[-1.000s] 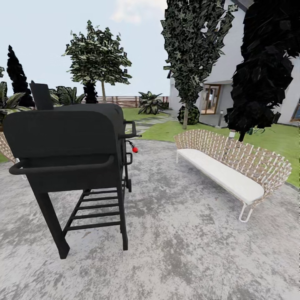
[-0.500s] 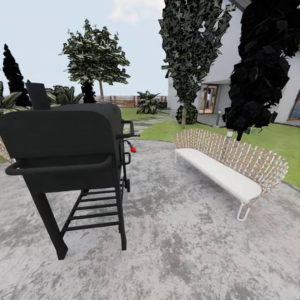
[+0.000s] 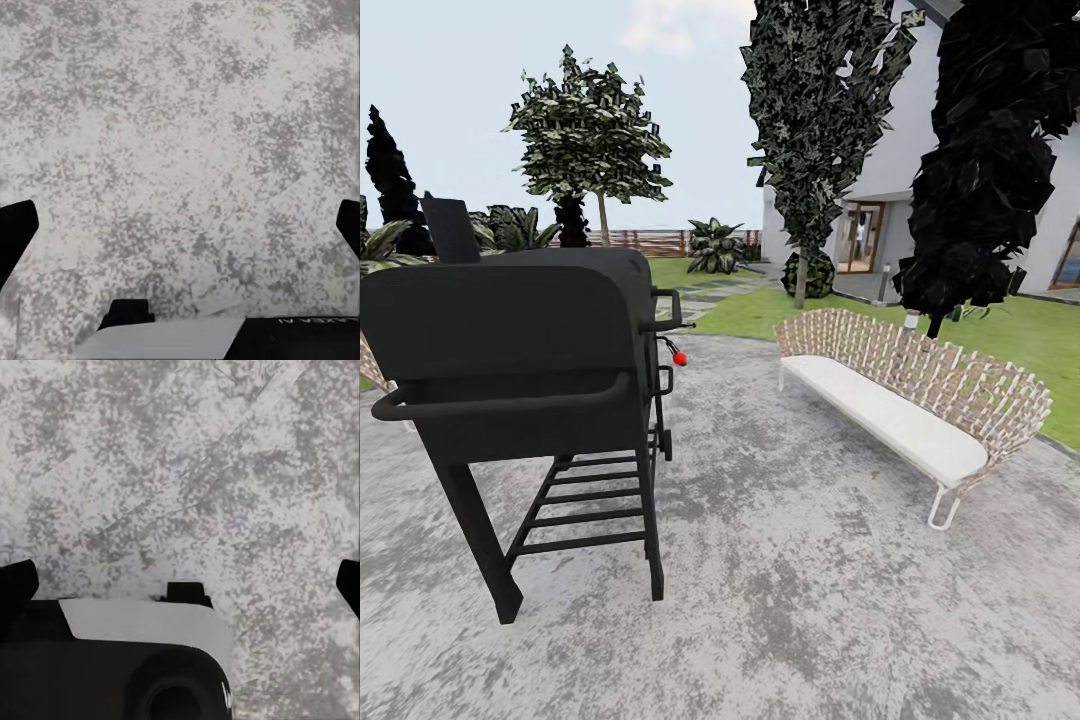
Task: In the garden, pick up the pesticide atomizer on the floor and spray pesticide onto both trees until each tree trunk is fully covered.
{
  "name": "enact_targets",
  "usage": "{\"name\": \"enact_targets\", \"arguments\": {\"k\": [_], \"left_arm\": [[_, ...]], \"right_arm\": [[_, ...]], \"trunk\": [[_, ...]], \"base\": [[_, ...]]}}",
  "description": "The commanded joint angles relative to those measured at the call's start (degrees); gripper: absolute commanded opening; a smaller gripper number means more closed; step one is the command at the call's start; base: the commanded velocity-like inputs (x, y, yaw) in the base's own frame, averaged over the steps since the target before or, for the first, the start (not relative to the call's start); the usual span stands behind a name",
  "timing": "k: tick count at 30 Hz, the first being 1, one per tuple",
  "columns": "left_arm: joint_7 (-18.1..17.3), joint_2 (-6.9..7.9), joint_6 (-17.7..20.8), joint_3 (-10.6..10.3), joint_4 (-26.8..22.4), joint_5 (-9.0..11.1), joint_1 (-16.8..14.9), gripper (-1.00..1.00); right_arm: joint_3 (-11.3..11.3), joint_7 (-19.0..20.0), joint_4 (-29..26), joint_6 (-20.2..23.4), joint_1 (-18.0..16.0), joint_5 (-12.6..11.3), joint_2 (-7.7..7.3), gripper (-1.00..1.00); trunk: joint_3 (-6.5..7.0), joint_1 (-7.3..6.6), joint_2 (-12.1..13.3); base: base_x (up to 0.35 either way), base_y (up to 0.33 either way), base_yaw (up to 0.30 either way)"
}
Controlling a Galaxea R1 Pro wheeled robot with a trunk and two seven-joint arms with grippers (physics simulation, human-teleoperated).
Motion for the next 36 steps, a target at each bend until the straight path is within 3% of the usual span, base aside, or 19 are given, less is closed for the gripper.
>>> {"name": "enact_targets", "arguments": {"k": [1,3,6,8,27,36], "left_arm": [[-0.02,0.0,-0.78,-0.01,-0.25,0.02,0.02,1.0],[0.02,0.07,-4.34,0.12,-0.29,-0.08,0.02,1.0],[0.22,-0.22,-5.02,0.38,-0.42,-0.05,0.36,1.0],[0.23,-0.71,-5.4,0.43,-1.06,-0.07,0.9,1.0],[0.23,-0.65,-5.45,0.45,-1.6,-0.06,0.9,1.0],[0.24,-0.1,-5.67,0.08,1.08,0.04,0.9,1.0]], "right_arm": [[-0.03,-0.13,-2.15,-0.77,0.01,-0.01,-0.05,1.0],[-0.01,-0.64,-8.67,-2.37,-0.05,-0.01,-0.18,1.0],[-0.27,-0.39,-9.52,-2.27,-0.39,0.01,-0.53,1.0],[-0.32,-0.44,-9.48,-2.1,-1.04,0.0,-0.76,1.0],[-0.32,-0.45,-9.47,-2.11,-1.08,-0.01,-0.76,1.0],[-0.16,-0.58,-9.25,-2.24,-1.45,-0.3,-0.51,1.0]], "trunk": [[-0.06,0.0,-0.03],[-0.06,0.0,-0.03],[-0.06,0.0,-0.03],[-0.06,0.0,-0.03],[-0.06,0.0,-0.03],[-0.06,0.0,-0.03]], "base": [[0.0,0.0,0.0],[0.0,0.0,0.0],[0.0,0.0,0.0],[0.0,0.0,0.0],[0.001,-0.001,0.0],[0.18,-0.137,0.0]]}}
